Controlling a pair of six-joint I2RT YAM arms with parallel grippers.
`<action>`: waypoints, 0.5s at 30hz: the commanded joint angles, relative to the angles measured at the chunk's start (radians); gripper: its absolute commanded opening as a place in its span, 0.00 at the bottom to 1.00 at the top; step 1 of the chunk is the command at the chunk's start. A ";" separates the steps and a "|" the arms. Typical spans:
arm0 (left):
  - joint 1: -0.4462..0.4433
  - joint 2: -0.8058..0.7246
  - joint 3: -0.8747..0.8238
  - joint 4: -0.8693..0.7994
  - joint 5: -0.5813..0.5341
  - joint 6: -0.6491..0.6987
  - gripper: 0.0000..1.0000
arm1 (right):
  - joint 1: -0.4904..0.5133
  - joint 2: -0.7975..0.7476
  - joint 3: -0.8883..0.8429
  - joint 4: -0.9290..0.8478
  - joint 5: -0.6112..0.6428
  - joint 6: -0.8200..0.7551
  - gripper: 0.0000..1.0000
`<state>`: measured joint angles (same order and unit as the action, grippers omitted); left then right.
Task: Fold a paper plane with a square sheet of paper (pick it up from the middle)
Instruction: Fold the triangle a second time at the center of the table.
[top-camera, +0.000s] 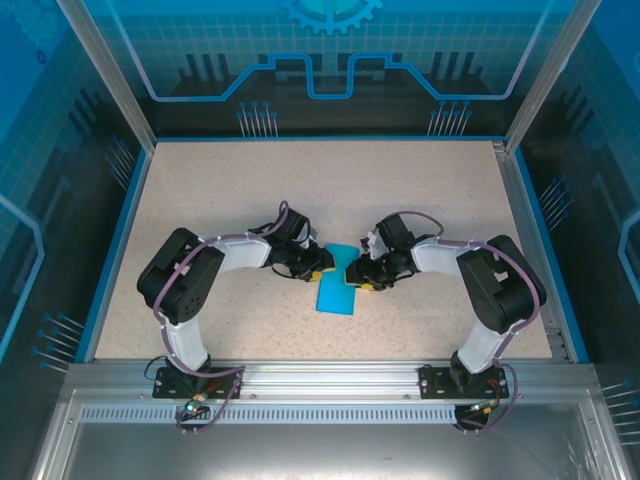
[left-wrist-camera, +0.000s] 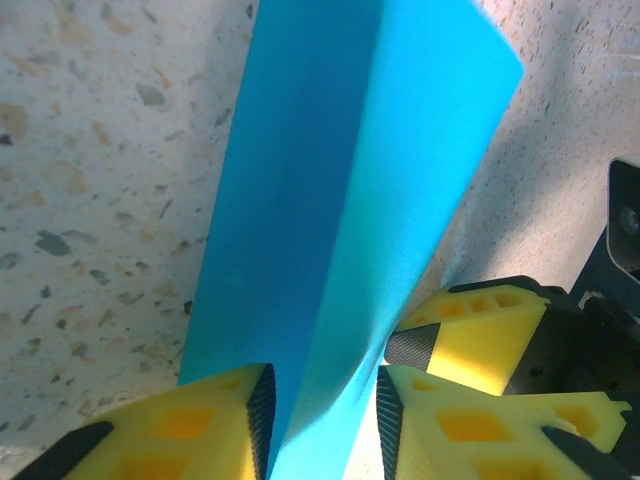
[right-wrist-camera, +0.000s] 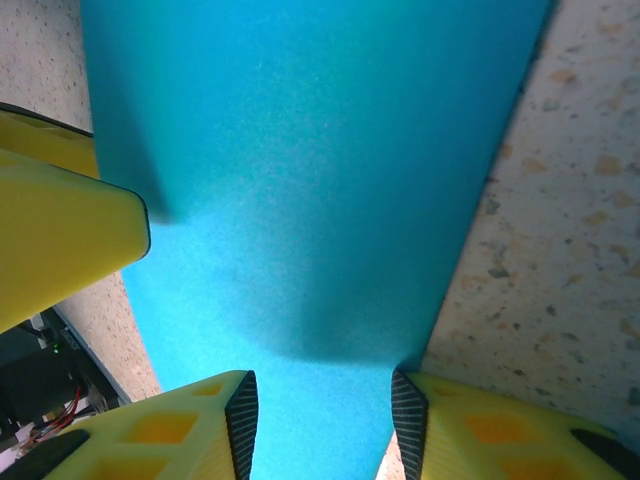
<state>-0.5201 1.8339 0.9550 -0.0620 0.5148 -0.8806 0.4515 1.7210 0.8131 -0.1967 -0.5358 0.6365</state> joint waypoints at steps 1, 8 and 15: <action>0.002 -0.018 0.030 0.003 0.031 0.024 0.29 | -0.013 -0.013 -0.020 0.010 0.017 0.006 0.45; 0.010 -0.039 0.061 -0.037 0.043 0.085 0.17 | -0.035 -0.111 -0.035 -0.001 0.042 0.009 0.48; 0.008 -0.072 0.151 -0.106 0.107 0.179 0.04 | -0.070 -0.287 -0.058 -0.067 0.156 0.008 0.57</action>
<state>-0.5163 1.8145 1.0542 -0.1150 0.5640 -0.7734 0.4011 1.5089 0.7662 -0.2131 -0.4480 0.6422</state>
